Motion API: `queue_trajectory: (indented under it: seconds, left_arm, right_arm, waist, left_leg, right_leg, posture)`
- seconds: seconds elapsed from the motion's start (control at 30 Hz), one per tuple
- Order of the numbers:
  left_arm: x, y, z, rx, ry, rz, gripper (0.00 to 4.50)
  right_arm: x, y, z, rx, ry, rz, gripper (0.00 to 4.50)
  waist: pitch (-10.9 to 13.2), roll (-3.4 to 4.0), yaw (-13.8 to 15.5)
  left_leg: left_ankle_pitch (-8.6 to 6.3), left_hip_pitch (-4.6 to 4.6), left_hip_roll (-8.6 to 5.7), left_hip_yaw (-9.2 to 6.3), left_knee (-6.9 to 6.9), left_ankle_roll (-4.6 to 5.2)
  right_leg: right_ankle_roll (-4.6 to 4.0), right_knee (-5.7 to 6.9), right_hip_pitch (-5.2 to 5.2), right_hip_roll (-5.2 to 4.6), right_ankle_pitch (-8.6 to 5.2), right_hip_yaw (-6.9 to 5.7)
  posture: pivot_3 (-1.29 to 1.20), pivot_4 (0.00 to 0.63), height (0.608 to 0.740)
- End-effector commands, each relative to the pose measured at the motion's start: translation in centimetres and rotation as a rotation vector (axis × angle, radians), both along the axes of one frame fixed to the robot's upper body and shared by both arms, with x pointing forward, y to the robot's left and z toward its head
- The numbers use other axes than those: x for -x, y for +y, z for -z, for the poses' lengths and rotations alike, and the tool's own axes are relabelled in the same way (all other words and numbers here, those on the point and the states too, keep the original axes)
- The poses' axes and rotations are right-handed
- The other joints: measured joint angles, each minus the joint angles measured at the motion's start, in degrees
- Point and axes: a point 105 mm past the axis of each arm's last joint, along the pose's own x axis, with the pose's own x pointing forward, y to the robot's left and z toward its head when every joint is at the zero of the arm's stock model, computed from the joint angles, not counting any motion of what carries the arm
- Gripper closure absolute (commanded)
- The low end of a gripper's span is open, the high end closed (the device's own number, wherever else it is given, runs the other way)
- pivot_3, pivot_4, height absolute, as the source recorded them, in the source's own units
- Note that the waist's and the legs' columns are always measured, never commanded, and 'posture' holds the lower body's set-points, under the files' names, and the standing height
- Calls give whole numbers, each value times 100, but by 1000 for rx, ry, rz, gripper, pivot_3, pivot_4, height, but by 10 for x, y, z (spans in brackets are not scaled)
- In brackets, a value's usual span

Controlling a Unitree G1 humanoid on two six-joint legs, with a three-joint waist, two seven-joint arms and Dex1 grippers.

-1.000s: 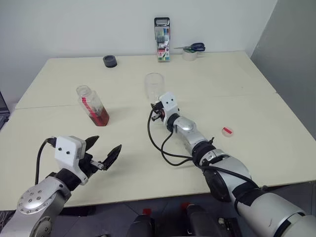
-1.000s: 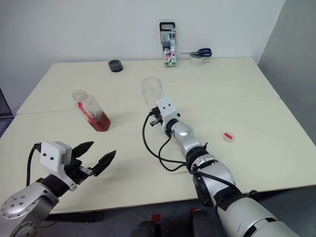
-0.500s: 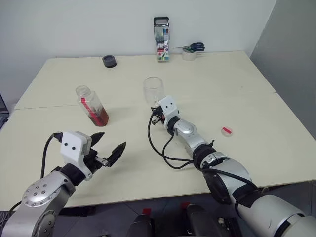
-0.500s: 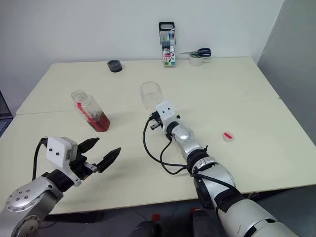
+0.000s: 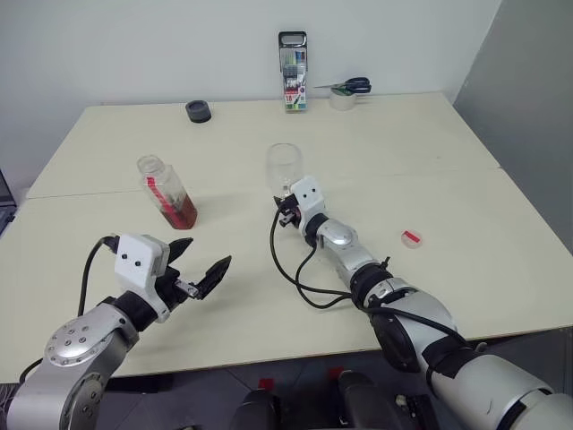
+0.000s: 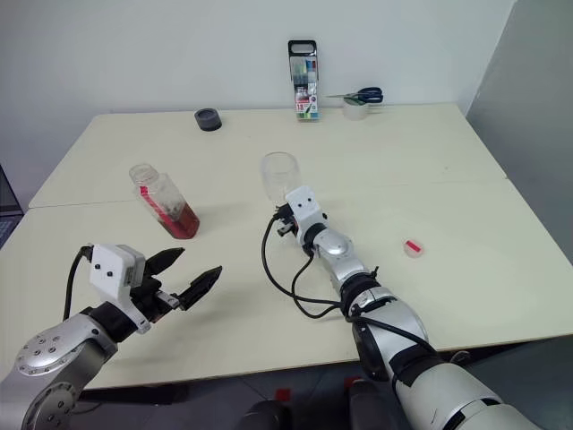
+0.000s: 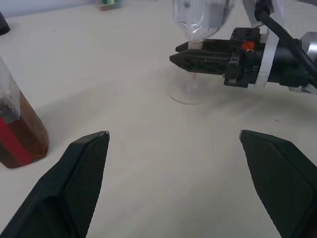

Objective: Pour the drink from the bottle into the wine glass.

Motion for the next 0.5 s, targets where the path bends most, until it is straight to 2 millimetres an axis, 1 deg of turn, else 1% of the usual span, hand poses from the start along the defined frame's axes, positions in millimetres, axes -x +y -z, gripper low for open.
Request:
queue_trajectory:
  seconds: [0.03, 0.17, 0.2, 0.27, 0.33, 0.43, 0.47, 0.5]
  left_arm:
    - [-1, -3, -5, -9, -26, 16, 0]
    - [-3, -3, -5, -8, -27, 18, 0]
    - [-3, -3, -5, -7, -27, 18, 0]
    - [-3, -4, -5, -5, -27, 19, 0]
    - [-3, -4, -4, -2, -28, 15, 0]
    - [-4, 4, 0, -26, -28, -9, 0]
    - [-6, 10, 1, -33, -29, -25, 0]
    - [-8, 16, 1, -36, -33, -45, 0]
  right_arm:
    - [13, 25, -8, -61, -26, -61, 1716]
    - [14, 22, -6, -52, -31, -59, 298]
    - [14, 22, -4, -51, -30, -63, 40]
    - [16, 20, -1, -46, -28, -73, 40]
    - [18, 14, 5, -42, -28, -95, 40]
    - [22, -14, 13, -38, -47, -137, 40]
    - [24, -26, 14, -31, -56, -141, 40]
    - [25, -41, 15, -26, -53, -133, 40]
  waist:
    - [0, 0, 0]
    - [0, 0, 0]
    - [0, 0, 0]
    - [0, 0, 0]
    - [-1, -1, 4]
    - [-1, -1, 18]
    - [0, 0, 19]
    - [1, 2, 30]
  left_leg:
    - [0, 0, 0, 0, 0, 0]
    - [0, 0, 0, -1, 0, 0]
    - [0, 0, 0, -1, 0, 0]
    - [0, 0, 0, -1, 0, 0]
    - [0, 0, 0, -2, 0, 0]
    - [-1, -1, 0, -5, 1, 1]
    - [-2, -1, 0, -9, 0, 1]
    - [-2, -1, -1, -7, 0, 1]
  right_leg:
    - [0, 0, 0, 0, 0, 0]
    - [0, 0, 0, 0, 0, 0]
    - [0, 0, 0, 0, 0, 1]
    - [0, 0, 0, 0, 0, 1]
    - [0, -1, 1, 0, 0, 1]
    - [0, -4, 4, -1, 0, 1]
    - [0, -6, 6, -1, 0, 2]
    - [1, -6, 4, -1, 0, 2]
  posture:
    - [0, 150, 740]
    - [0, 150, 740]
    - [0, 150, 740]
    - [0, 150, 740]
    - [0, 150, 740]
    - [0, 150, 740]
    - [0, 150, 740]
    - [0, 150, 740]
